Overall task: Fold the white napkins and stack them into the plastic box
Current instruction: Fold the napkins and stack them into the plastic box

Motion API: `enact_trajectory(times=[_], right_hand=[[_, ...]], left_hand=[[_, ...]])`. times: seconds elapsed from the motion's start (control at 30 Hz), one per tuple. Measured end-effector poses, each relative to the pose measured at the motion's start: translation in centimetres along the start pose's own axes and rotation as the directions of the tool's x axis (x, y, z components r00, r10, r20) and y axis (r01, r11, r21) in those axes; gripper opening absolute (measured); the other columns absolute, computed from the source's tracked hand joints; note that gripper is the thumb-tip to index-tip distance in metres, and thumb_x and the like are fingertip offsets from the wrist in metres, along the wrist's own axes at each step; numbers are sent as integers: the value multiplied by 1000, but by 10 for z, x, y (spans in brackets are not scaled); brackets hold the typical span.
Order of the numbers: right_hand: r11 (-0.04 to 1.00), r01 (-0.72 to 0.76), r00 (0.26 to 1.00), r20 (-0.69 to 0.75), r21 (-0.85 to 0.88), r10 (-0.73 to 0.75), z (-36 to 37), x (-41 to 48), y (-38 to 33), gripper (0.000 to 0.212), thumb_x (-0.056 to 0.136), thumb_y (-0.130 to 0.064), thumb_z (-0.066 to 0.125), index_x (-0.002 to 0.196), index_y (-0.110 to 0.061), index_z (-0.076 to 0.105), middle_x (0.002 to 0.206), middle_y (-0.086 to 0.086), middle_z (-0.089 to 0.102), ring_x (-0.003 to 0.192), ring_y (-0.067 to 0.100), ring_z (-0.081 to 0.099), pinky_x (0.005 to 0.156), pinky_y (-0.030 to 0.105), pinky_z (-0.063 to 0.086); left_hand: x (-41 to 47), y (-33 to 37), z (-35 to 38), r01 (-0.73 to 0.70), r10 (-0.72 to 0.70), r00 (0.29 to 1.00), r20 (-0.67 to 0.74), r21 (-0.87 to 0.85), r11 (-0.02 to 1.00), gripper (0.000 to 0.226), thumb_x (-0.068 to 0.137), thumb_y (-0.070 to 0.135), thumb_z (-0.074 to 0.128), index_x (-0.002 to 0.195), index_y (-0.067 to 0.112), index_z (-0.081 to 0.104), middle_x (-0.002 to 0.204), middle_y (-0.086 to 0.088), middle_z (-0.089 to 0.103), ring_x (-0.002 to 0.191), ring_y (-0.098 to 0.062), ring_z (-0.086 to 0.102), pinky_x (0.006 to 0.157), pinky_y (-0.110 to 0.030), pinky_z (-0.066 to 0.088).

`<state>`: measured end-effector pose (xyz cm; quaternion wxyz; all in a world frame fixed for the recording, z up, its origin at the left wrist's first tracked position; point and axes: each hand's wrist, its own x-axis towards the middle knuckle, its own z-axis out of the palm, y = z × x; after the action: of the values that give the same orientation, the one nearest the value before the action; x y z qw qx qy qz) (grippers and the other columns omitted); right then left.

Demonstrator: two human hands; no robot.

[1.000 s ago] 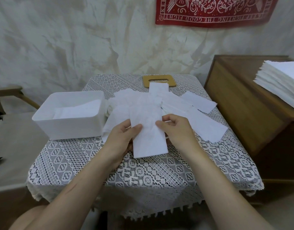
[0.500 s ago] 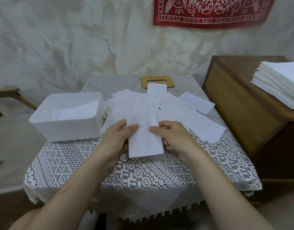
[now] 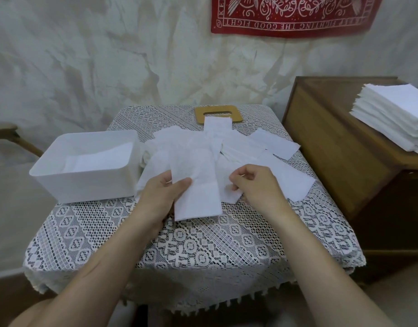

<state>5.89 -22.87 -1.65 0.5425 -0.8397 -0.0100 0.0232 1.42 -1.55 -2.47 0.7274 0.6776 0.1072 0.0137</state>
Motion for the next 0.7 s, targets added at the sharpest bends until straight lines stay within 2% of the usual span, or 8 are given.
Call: enact_trajectory(times=[0.1,0.23,0.3,0.37,0.5,0.6,0.7], right_hand=[[933,8,981,-176,-360,-77,-27,2,11,7,96,-33,64,99,-29,70,94,-12,70,84,15,65,72,30,46],[770,-78,978,-198,-633,-63,-44,12,24,33,98,-34,61,130,-23,59,125,2,61,111,27,58,79,36,46],[745,-93,977,-204,-660,-59,-45,15,28,30,100,-32,58,127,-21,60,126,6,59,112,29,56,76,36,42],[747,-91,972,-223,-659,-78,-44,17,29,20,102,-29,55,117,-20,64,118,6,61,103,28,56,72,35,41],[754,-67,973,-211,-653,-96,-41,20,24,18,102,-25,52,111,-17,66,106,5,68,87,24,54,68,34,41],[830,28,980,-147,-558,-132,-35,15,9,14,99,-26,55,105,-20,66,97,0,70,90,25,62,77,38,52],[875,113,990,-23,-471,-140,-15,0,-6,10,97,-31,59,99,-25,67,90,-7,70,85,21,66,77,38,55]], left_hand=[[-1,0,3,-2,2,1000,6,18,1000,20,99,15,65,118,16,71,109,-3,80,103,-27,76,89,-45,60],[-2,2,8,-20,20,1000,18,47,999,20,100,17,64,118,19,71,110,-3,80,103,-28,75,89,-46,59],[-2,2,10,-26,25,1000,18,50,998,19,100,16,63,118,19,71,110,-3,80,104,-28,75,91,-49,59],[-1,3,10,-22,22,1000,8,50,999,18,100,16,64,116,20,72,109,-3,80,103,-29,75,92,-51,59],[0,1,9,-25,25,1000,-4,53,998,17,100,16,63,114,19,72,108,-2,80,101,-27,75,86,-47,60],[0,1,4,-22,23,1000,-13,46,999,17,100,16,64,114,19,72,107,-2,80,100,-28,76,85,-47,59],[0,2,-1,-25,26,999,-21,42,999,16,100,16,64,114,18,72,107,-2,80,98,-27,76,83,-48,59]])
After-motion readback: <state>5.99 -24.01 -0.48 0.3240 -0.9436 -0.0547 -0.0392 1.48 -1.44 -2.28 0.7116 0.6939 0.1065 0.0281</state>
